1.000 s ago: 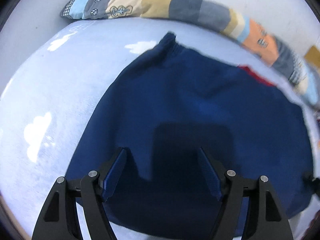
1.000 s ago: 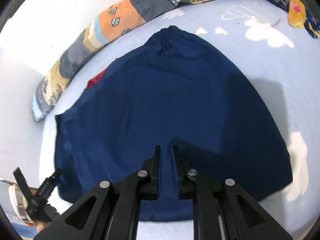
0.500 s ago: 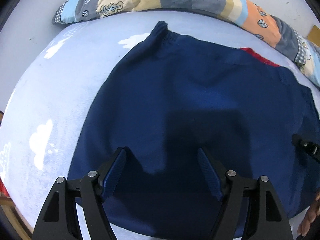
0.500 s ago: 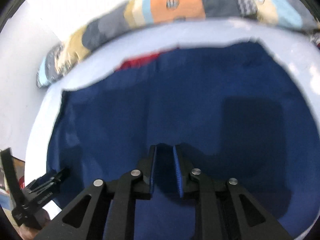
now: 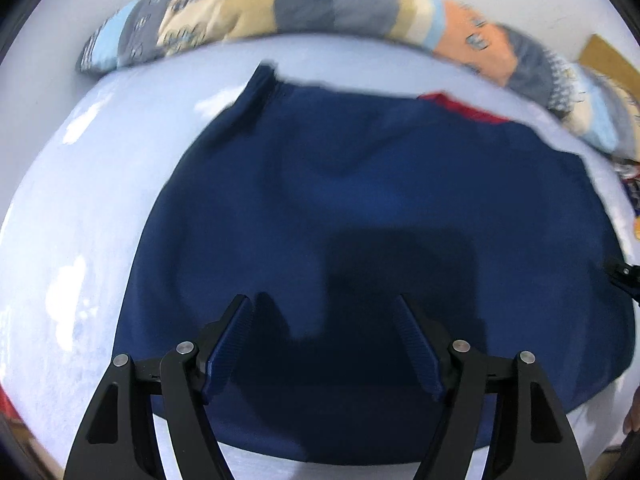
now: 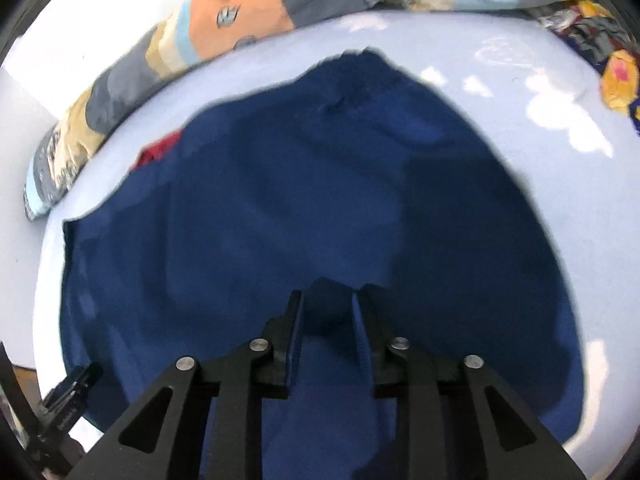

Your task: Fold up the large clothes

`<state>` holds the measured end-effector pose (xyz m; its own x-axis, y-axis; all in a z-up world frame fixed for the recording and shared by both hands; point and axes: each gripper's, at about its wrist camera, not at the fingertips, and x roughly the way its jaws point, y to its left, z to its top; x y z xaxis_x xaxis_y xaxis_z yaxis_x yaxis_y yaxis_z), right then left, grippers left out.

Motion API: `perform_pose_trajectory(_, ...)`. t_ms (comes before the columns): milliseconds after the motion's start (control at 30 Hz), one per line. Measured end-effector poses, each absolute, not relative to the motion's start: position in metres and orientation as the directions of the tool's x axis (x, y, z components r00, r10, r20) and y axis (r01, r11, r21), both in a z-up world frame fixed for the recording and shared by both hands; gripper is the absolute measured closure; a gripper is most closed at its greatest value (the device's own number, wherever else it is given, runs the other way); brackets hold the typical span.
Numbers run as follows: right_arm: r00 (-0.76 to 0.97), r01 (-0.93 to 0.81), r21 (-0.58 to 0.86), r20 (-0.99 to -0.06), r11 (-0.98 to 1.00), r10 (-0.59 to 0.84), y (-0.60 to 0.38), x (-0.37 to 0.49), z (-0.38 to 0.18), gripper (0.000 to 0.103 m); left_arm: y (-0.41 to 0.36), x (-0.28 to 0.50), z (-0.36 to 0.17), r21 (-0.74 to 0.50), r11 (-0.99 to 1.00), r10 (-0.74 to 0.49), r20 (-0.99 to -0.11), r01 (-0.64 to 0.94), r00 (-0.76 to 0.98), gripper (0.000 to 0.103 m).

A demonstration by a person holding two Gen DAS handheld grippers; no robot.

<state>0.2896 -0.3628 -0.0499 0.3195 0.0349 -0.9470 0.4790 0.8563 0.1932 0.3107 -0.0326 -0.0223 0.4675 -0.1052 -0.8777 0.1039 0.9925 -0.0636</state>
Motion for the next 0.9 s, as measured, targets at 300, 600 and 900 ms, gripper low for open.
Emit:
perform_pose_trajectory(300,0.236,0.466,0.146,-0.971,0.873,0.037,-0.363,0.273,-0.057,0.071,-0.068,0.277,-0.021,-0.014,0.964,-0.152,-0.848,0.265,0.507,0.031)
perform_pose_trajectory(600,0.291,0.234,0.216,-0.946,0.948,0.143,-0.281,0.279,-0.036,0.069,-0.085,0.258,-0.017,0.187,0.924,-0.061,-0.789,0.334,0.611,0.031)
perform_pose_trajectory(900,0.216,0.164,0.195,-0.964,0.967,0.157,-0.249,0.279,-0.054,0.067,-0.080,0.249,-0.012,0.222,0.915,-0.045,-0.773,0.336,0.633,0.031)
